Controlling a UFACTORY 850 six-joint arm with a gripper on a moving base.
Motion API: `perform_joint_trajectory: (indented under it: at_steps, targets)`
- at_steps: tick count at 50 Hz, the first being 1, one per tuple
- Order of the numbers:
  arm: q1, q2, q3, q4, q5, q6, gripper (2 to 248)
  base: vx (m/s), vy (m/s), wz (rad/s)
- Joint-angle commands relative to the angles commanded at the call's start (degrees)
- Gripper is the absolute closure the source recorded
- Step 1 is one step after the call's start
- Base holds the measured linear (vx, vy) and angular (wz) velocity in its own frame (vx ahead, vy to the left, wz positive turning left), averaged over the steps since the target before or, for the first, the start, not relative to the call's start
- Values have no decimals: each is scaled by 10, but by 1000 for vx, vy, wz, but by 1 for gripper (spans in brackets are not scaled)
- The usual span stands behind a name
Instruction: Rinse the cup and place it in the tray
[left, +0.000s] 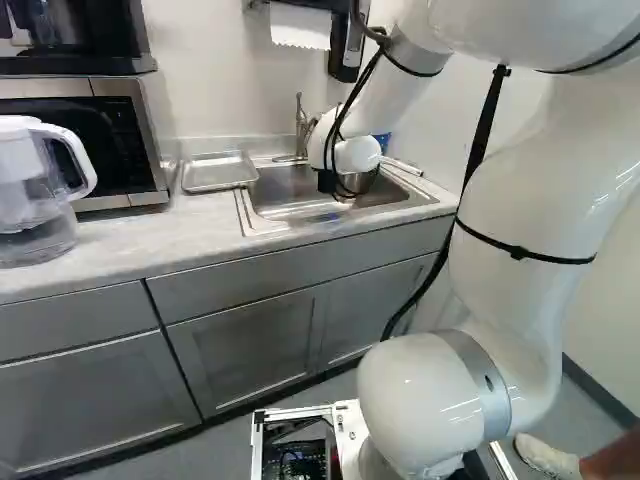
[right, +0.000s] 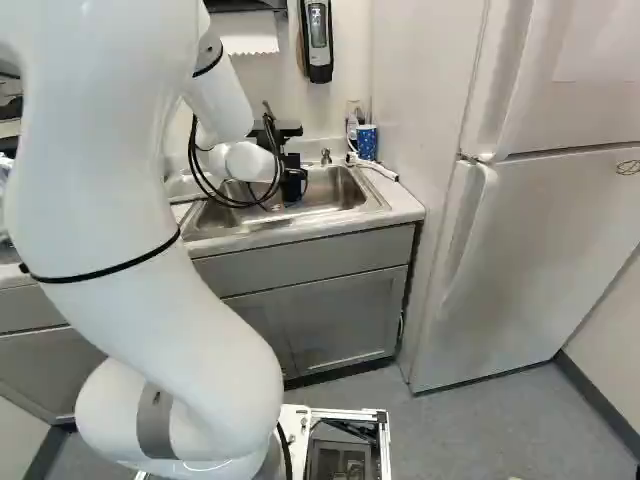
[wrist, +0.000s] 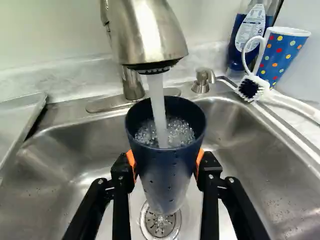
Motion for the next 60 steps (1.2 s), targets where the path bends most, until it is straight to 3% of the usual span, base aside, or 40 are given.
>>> perform_joint_trajectory:
  at_steps: [15, 60]
  targets:
    - [7, -1, -1, 0, 0, 0, 125, 0, 0, 0]
    - [82, -1, -12, 0, 0, 0, 125, 0, 0, 0]
